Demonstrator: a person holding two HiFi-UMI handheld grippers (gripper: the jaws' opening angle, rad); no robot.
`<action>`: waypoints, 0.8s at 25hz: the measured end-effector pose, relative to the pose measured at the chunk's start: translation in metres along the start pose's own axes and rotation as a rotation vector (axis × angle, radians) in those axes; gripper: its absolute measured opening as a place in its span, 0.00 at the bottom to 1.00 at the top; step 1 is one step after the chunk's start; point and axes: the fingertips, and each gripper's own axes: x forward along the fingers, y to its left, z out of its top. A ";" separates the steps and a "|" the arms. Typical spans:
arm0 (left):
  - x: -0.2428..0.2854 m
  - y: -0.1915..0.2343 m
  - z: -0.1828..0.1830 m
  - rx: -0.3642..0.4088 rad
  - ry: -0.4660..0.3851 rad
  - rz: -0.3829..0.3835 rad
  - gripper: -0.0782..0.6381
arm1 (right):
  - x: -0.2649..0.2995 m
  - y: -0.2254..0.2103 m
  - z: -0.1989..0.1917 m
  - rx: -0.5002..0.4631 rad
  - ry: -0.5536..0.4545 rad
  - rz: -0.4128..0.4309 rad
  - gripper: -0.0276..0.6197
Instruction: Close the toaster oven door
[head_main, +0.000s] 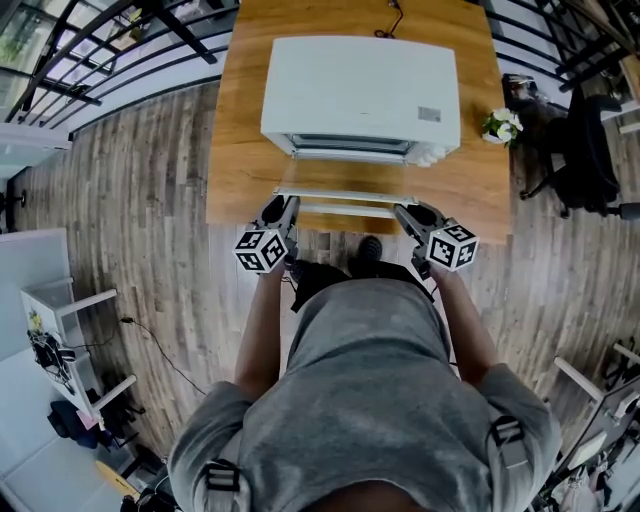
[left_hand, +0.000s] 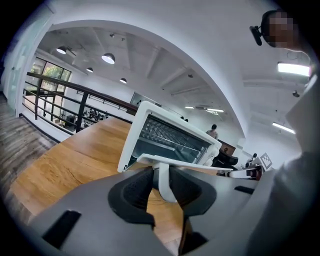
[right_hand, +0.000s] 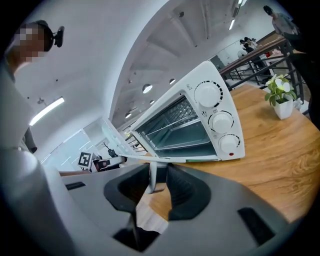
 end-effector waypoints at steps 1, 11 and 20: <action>0.000 0.000 0.001 0.000 -0.003 0.003 0.27 | 0.000 0.000 0.001 -0.001 0.002 0.005 0.23; 0.001 -0.001 0.013 0.007 0.011 0.018 0.27 | 0.001 0.004 0.013 0.040 0.008 0.029 0.23; 0.010 0.000 0.030 -0.110 0.030 -0.086 0.28 | 0.005 0.004 0.034 0.127 -0.053 -0.002 0.23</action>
